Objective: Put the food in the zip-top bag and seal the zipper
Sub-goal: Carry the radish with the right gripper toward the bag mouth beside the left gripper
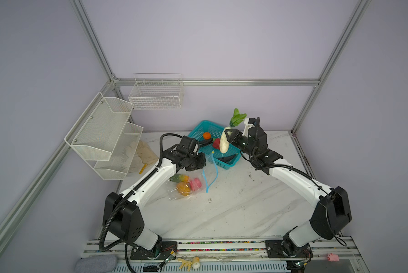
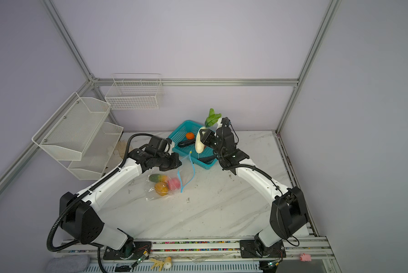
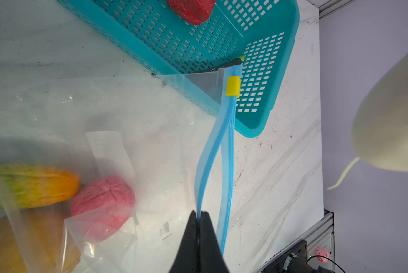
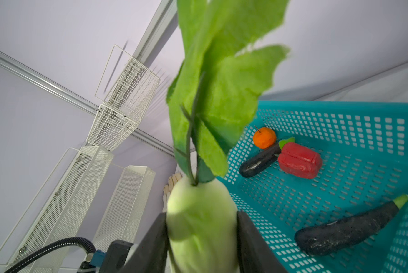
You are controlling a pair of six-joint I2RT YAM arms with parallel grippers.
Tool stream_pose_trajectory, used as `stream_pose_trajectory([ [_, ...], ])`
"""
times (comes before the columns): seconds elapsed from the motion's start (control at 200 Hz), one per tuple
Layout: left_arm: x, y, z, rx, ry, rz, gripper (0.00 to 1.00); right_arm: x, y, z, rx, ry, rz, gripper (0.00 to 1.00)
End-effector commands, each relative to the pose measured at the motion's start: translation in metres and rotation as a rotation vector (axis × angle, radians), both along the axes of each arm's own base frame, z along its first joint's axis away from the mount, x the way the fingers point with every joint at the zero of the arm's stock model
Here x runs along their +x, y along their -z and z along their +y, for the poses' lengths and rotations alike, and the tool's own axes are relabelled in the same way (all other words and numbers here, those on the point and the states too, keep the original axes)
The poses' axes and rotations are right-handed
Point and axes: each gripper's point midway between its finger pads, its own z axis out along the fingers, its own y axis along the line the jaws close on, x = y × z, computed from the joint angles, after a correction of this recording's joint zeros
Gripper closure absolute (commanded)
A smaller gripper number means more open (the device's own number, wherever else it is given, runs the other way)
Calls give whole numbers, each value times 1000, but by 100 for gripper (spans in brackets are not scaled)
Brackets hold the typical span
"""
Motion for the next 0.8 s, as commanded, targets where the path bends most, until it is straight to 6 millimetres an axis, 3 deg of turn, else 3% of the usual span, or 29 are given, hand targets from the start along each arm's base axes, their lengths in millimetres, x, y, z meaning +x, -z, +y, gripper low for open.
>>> stream_pose_trajectory([
  [0.0,19,-45,-12,-98,-5,-99,100,-14,-26,-4,168,75,-12,58],
  [0.15,20,-49,-14,-119,-9,-106,100,-23,-19,-7,207,139,3,60],
  [0.445,20,-57,-15,-141,-9,-112,100,-36,-2,16,180,153,27,63],
  [0.795,18,-63,-13,-158,-14,-121,100,-38,24,36,123,153,68,63],
])
